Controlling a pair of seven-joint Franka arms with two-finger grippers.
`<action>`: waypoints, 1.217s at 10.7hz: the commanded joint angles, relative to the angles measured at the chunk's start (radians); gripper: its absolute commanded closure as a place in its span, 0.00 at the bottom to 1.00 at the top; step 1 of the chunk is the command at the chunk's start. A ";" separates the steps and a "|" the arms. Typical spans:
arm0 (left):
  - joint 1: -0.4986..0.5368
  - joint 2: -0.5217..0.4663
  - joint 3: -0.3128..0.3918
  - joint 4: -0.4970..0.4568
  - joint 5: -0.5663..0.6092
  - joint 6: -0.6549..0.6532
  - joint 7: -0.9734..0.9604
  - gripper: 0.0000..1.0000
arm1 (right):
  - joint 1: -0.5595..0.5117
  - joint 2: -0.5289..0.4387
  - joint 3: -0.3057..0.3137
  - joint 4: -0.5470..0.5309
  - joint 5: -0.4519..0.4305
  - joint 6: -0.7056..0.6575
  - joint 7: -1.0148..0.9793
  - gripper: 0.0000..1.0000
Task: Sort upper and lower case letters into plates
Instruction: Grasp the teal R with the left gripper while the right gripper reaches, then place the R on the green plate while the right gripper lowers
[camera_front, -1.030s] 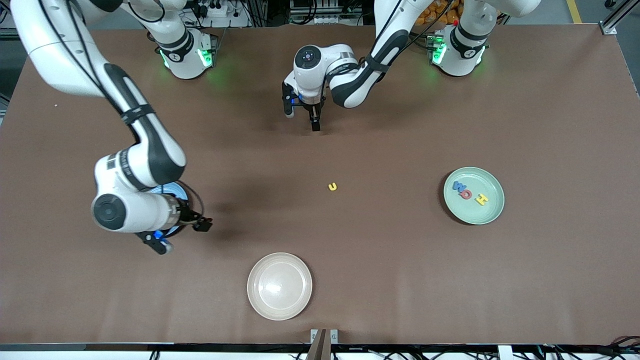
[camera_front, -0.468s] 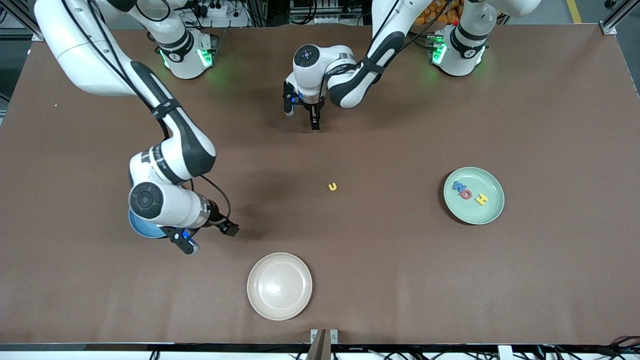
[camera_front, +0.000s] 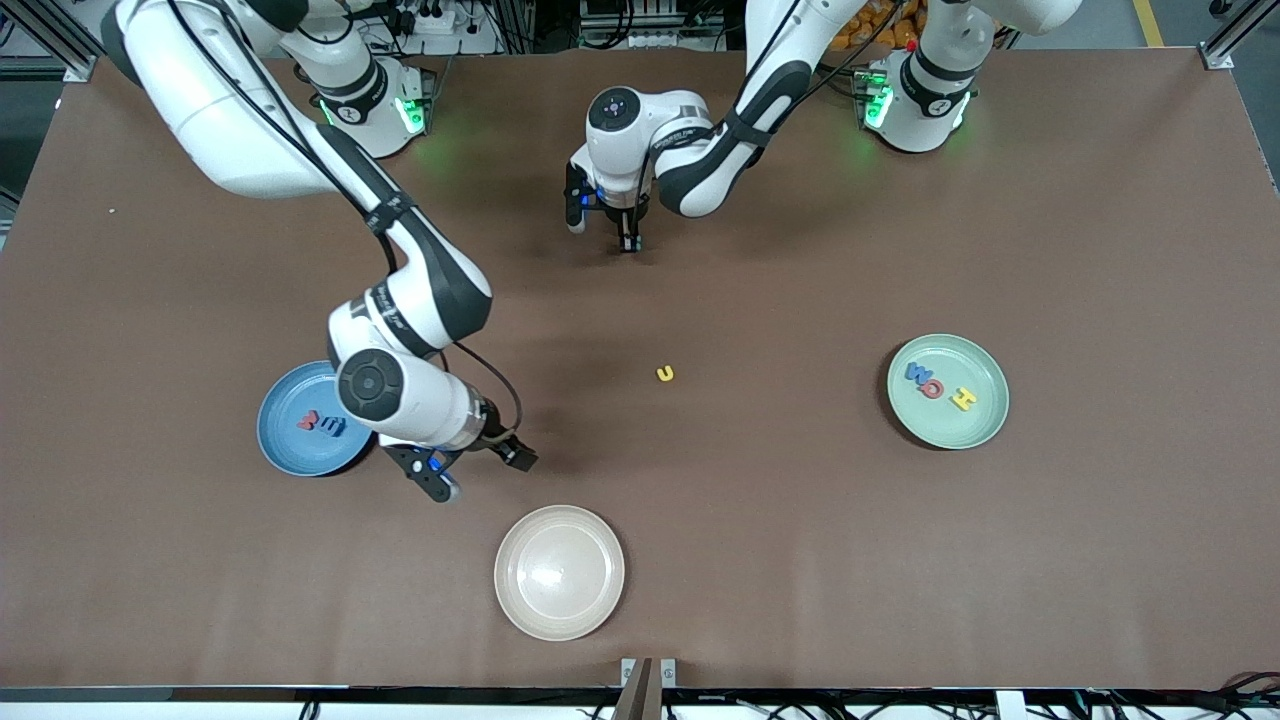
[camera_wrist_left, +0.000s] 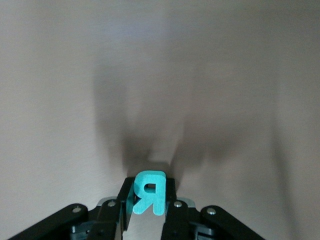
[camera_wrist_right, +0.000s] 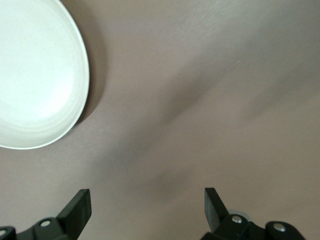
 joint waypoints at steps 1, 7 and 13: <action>0.146 -0.159 -0.010 -0.054 0.014 -0.095 0.028 1.00 | 0.038 0.051 -0.005 0.076 -0.011 -0.011 0.059 0.00; 0.573 -0.260 -0.004 0.010 -0.250 -0.226 0.028 1.00 | 0.125 0.106 0.000 0.131 -0.010 0.045 0.198 0.00; 0.841 -0.250 0.077 0.003 -0.247 -0.326 0.063 1.00 | 0.275 0.143 -0.006 0.157 -0.011 0.032 0.571 0.00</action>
